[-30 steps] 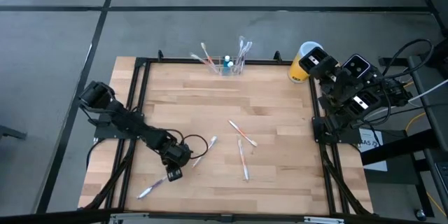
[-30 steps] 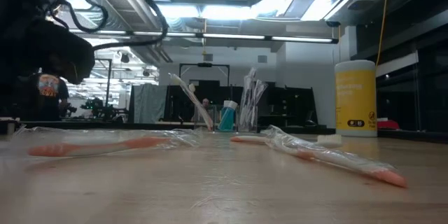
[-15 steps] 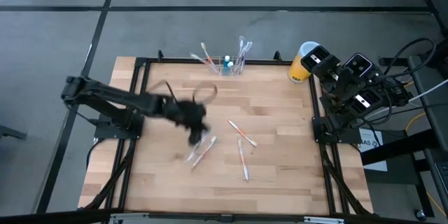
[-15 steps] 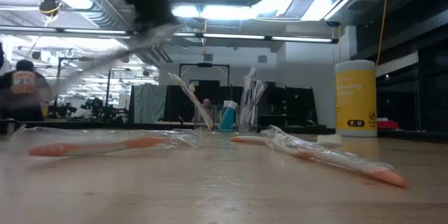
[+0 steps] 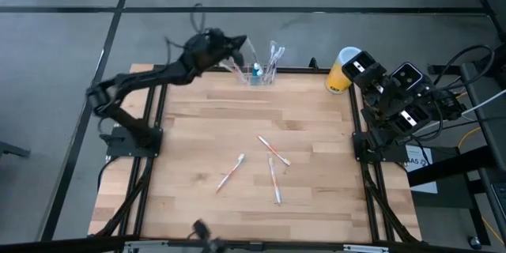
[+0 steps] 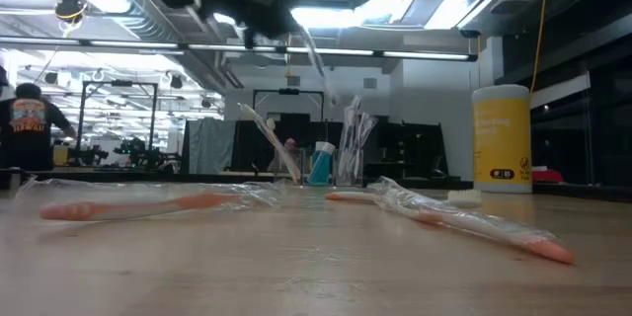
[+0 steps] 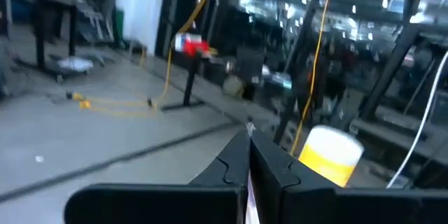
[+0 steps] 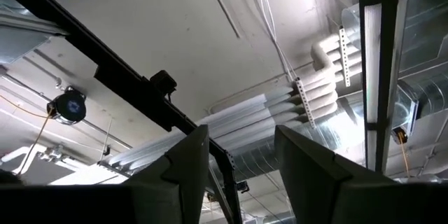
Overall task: Pick & Place toothbrushing station
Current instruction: Put the purple toothbrush into the transparent organizer
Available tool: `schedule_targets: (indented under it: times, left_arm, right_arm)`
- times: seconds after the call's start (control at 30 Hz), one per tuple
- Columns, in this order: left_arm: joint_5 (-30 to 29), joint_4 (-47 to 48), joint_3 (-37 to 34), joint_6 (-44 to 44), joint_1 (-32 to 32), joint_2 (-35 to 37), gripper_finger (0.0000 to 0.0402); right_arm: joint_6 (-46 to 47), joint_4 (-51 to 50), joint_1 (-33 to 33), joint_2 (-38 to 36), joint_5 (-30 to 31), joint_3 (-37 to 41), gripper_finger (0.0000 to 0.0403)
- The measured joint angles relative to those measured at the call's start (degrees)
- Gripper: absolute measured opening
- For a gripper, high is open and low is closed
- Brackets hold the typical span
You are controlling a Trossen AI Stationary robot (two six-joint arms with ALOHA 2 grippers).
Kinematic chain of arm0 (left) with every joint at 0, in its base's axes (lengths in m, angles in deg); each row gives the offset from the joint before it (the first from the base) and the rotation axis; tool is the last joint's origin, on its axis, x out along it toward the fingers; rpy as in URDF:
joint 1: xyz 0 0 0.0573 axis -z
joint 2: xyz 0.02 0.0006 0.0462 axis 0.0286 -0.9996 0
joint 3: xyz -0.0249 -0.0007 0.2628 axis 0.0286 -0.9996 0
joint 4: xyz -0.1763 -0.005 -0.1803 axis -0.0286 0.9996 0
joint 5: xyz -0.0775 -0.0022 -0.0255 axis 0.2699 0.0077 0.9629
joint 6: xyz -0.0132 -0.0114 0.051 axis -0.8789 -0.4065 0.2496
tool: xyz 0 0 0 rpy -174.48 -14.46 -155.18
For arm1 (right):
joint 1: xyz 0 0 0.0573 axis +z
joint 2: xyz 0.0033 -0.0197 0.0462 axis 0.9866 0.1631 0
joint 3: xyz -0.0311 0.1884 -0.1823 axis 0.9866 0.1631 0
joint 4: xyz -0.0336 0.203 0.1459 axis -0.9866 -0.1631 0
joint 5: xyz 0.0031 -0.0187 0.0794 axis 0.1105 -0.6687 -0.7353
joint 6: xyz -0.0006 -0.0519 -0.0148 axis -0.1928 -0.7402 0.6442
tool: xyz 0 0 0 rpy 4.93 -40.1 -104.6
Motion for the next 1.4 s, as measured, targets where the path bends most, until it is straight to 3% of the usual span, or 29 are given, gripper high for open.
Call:
schedule_targets:
  times: [0.13, 0.27, 0.5, 0.87, 1.07, 1.13, 1.27, 1.4]
  left_arm:
    - [5.2, 1.48, 7.87, 2.18, -1.42, -10.78, 0.0002]
    - [5.52, 3.69, 17.05, 7.32, -1.27, -18.85, 0.0002]
    - [6.44, 13.97, 27.78, 15.52, -1.18, -26.47, 0.0002]
    - [6.55, 21.21, 27.43, 25.27, 3.51, -27.58, 0.0002]
    - [5.19, 21.41, 25.86, 19.87, 2.95, -28.44, 0.0007]
    - [6.61, 22.91, 25.8, 16.43, 1.55, -28.39, 0.0021]
    - [15.68, 24.12, 27.03, 8.06, -1.77, -28.39, 0.0069]
    - [18.18, 23.49, 29.09, 8.29, -3.08, -27.13, 0.0127]
  right_arm:
    - [-0.41, -0.01, 0.0, -0.17, 0.02, -0.01, 0.0166]
    - [-1.05, -0.09, 0.0, -0.77, 0.04, -0.01, 0.0166]
    - [-2.6, -0.81, 0.0, -1.5, 0.23, -0.01, 0.0166]
    - [-5.4, -2.48, 0.0, -2.33, 0.24, 0.01, 0.0166]
    - [-6.12, -2.86, 0.0, -2.34, 0.19, 0.01, 0.0166]
    - [-6.25, -3.12, 0.0, -2.34, 0.1, 0.01, 0.0166]
    - [-6.21, -3.43, 0.0, -2.34, 0.0, 0.01, 0.0166]
    - [-5.55, -3.53, 0.0, -2.34, -1.0, 0.01, 0.0166]
